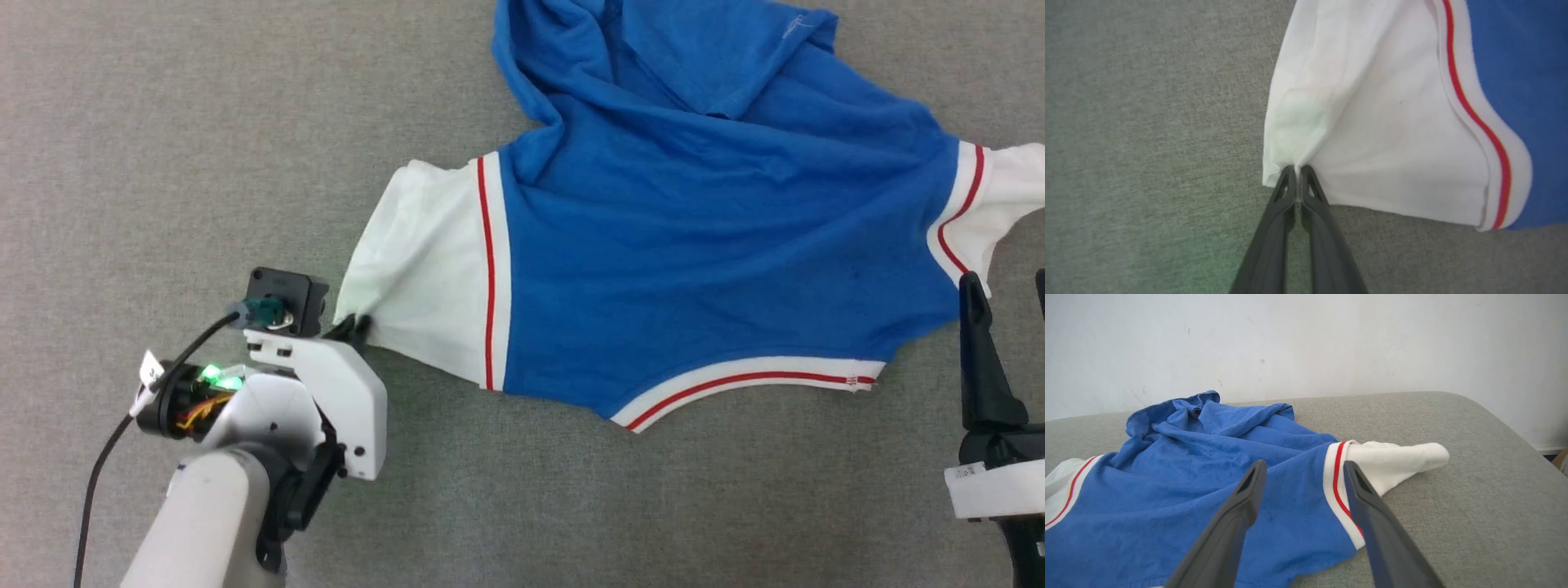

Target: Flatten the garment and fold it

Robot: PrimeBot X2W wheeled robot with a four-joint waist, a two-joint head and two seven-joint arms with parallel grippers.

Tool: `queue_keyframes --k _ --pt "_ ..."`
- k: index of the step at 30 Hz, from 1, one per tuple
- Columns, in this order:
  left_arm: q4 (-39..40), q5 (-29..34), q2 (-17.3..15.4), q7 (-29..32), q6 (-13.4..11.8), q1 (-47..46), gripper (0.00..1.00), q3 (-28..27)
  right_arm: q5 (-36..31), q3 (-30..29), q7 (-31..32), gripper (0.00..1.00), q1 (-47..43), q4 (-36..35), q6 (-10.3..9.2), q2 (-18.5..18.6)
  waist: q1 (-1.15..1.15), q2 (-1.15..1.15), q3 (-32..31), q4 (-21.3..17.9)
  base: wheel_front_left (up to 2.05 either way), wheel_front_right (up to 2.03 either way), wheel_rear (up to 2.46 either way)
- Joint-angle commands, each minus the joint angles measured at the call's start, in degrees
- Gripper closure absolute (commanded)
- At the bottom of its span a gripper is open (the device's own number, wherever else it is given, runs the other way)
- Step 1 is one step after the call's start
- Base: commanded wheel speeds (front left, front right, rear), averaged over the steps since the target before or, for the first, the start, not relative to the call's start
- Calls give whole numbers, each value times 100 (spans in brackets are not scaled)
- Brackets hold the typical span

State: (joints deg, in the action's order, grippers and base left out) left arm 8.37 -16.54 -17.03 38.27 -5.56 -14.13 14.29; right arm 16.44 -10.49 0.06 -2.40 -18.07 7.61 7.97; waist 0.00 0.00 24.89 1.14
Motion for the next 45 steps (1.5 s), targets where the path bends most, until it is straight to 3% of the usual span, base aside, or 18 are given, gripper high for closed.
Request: queue_keyframes --k 1,11,18,24,28,35,43,44,45 --pt "-282 -47 -18 -12 52 28 100 17 28 32 27 0 60 7 -12 30 0 0 -32 22 0 0 0" --pt "-570 -217 137 -816 123 29 100 -88 -1 44 105 0 -15 -9 -12 30 0 0 -227 80 0 0 0" --pt "277 -430 404 -1399 -9 621 100 -163 -24 73 139 0 -81 -45 -12 -50 0 0 -338 61 0 0 0" --pt "1113 -562 733 -1972 -331 1423 100 -299 -11 92 132 0 -130 -35 -12 -129 0 0 -321 55 0 0 0" --pt "1338 -659 879 -2274 -396 1727 100 -339 12 135 137 0 -141 -19 -12 -148 0 0 -260 120 0 0 0" --pt "1050 -662 865 -2285 -255 1642 100 -154 31 155 164 0 -68 -18 -12 -75 0 0 -218 223 0 0 0" --pt "-35 -121 714 -2172 -172 1215 99 286 36 212 209 0 -23 17 -12 -22 0 0 -218 218 0 0 0" --pt "-152 -64 710 -2215 -173 1163 1 315 39 226 210 0 -25 30 -12 -20 0 0 -227 205 0 0 0" --pt "-219 -27 721 -2288 -194 1119 0 310 44 240 210 0 -29 41 -12 -19 0 0 -233 188 0 0 0"
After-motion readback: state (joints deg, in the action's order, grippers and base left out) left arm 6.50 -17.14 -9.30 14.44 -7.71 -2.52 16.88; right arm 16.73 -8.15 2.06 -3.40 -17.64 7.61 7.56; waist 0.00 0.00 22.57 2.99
